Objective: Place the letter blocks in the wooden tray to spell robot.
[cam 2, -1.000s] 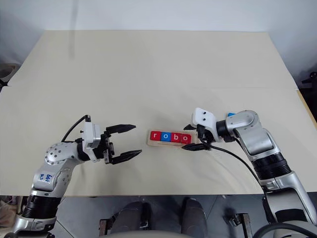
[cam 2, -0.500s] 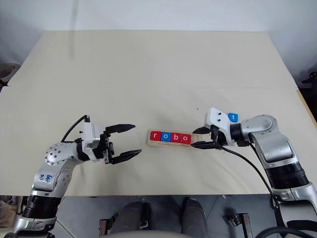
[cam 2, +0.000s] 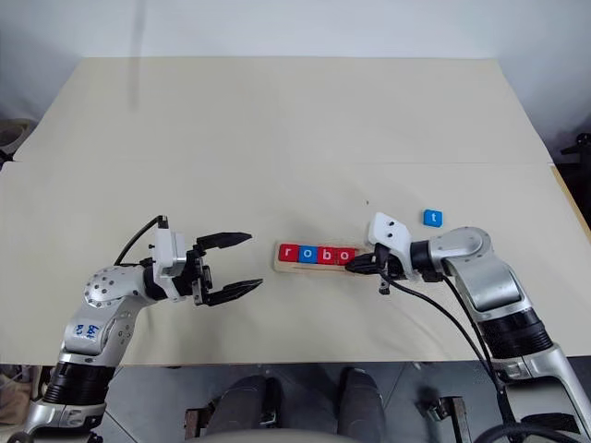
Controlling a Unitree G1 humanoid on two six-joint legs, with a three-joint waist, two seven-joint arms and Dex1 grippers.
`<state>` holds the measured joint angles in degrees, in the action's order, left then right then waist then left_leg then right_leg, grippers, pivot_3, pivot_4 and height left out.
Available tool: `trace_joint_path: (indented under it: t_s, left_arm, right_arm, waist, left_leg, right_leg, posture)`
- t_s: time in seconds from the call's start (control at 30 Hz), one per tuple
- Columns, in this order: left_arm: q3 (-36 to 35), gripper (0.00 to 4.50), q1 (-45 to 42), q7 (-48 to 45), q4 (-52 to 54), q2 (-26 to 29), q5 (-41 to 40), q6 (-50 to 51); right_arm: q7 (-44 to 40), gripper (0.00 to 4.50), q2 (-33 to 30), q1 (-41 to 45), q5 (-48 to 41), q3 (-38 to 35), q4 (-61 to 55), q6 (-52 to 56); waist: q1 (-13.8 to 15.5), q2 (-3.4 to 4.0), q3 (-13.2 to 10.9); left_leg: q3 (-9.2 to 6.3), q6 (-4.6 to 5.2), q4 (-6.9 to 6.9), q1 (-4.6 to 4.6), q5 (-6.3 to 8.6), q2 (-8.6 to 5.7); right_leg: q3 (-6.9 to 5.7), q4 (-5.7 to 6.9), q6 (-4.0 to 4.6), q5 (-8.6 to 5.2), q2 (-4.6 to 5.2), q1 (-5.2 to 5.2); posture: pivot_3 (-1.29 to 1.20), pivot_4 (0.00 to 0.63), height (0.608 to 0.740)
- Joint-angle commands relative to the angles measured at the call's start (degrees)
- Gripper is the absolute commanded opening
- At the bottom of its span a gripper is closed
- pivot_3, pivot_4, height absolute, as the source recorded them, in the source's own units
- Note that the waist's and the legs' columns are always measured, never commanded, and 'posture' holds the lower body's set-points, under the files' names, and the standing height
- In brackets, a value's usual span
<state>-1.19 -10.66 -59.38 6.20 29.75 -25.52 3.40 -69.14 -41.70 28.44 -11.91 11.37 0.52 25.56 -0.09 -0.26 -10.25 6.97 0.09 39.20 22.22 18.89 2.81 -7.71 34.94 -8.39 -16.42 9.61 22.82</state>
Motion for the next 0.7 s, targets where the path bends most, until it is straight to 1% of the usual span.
trace_joint_path:
  t_s: [0.03,0.23,0.4,0.53,0.7]
  left_arm:
    - [-0.8,4.50,0.1,0.3,1.0,0.0,-0.2,-1.1]
    - [-0.8,4.50,0.3,0.3,0.9,0.0,-0.3,-1.4]
    - [-0.6,4.50,-0.1,0.0,0.5,0.0,-0.3,-1.4]
    - [-0.4,4.50,-0.3,-0.3,0.4,0.0,-0.3,-1.4]
    - [-0.3,4.50,-0.8,-0.3,0.3,0.0,-0.3,-1.2]
  right_arm:
    - [-0.3,0.02,0.2,0.5,-0.7,-0.3,-0.9,-0.4]
    - [-1.5,0.02,-1.6,0.1,-3.0,-3.2,-2.2,1.0]
    - [1.6,0.02,-2.4,0.1,-2.1,-5.4,-0.4,1.4]
    - [2.6,0.02,-2.6,0.5,-1.2,-5.1,1.4,0.4]
    - [2.5,0.02,-0.9,1.0,-0.5,-2.9,2.8,-1.2]
  waist:
    - [0.0,0.00,0.0]
    - [0.0,0.00,0.0]
    - [0.0,0.00,0.0]
    - [0.0,0.00,0.0]
    - [-0.1,0.00,0.0]
  left_leg:
    - [0.00,0.00,0.00,0.00,0.00,0.00]
    - [0.01,0.00,0.00,0.00,0.00,0.00]
    - [0.01,0.00,0.00,0.00,0.00,0.00]
    - [0.02,0.00,0.00,0.01,0.00,0.00]
    - [0.02,0.00,0.00,0.00,0.00,0.00]
  right_leg:
    - [0.00,0.00,0.00,0.00,0.00,0.00]
    - [0.00,-0.01,0.00,0.00,0.00,0.00]
    - [0.00,-0.01,0.00,0.00,0.00,0.00]
    - [0.00,-0.02,0.00,0.00,0.00,0.00]
    - [0.01,-0.02,0.00,0.00,0.00,0.00]
  posture:
    - [0.00,0.150,0.740]
    - [0.00,0.150,0.740]
    - [0.00,0.150,0.740]
    - [0.00,0.150,0.740]
    - [0.00,0.150,0.740]
